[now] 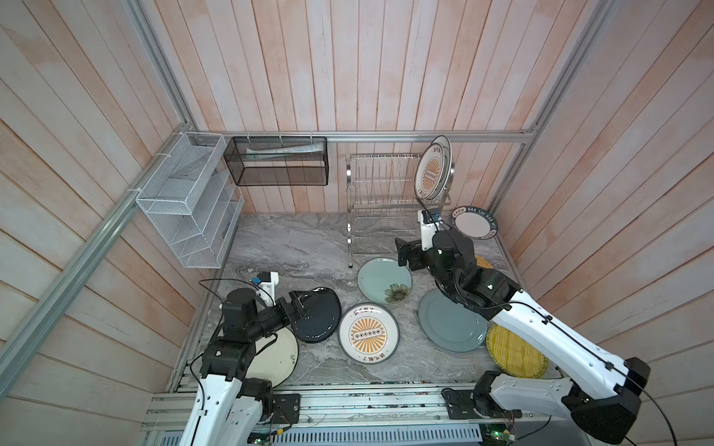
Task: Load plates into a dish rack
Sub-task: Pick up the plate from the center of the table.
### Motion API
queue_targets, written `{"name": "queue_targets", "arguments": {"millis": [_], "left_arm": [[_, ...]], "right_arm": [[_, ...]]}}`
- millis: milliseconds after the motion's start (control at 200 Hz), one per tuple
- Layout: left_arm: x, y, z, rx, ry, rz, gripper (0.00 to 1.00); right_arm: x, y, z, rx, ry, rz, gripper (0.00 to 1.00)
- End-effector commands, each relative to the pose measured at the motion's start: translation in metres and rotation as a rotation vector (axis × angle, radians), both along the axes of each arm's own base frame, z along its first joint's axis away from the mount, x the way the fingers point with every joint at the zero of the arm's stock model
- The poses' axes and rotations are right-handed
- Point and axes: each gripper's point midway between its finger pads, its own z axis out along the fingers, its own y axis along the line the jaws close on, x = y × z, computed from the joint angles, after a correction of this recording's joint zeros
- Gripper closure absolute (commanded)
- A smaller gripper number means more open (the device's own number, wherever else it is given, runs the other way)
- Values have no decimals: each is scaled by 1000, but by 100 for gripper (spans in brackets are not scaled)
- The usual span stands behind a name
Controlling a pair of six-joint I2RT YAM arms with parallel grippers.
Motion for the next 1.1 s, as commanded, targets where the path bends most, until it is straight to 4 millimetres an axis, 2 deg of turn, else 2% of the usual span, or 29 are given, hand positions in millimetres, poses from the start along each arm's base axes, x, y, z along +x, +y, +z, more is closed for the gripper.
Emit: {"name": "queue_targets", "arguments": {"millis": [0,115,210,350,475,870,1095], "left_arm": [[-10,0,-26,-69,182,140,3],[-13,-13,-49,-120,264,227,5],[-18,-33,-73,-137,321,271,6],[-30,-57,-97,-177,387,334,10],[-33,-61,-119,-241,459,412,17],[-25,-32,-164,-356,474,649,34],[-25,-14,-185,-352,481,751,35]], "right_arm": [[-8,7,0,108,-3,34,2],[-15,15,-13,147,29,82,2],[-22,26,-24,156,56,127,2],[-28,31,-41,141,96,146,2],[-33,34,-48,156,110,166,2],[-40,44,-59,168,140,212,2],[-42,49,-62,171,153,232,2]]}}
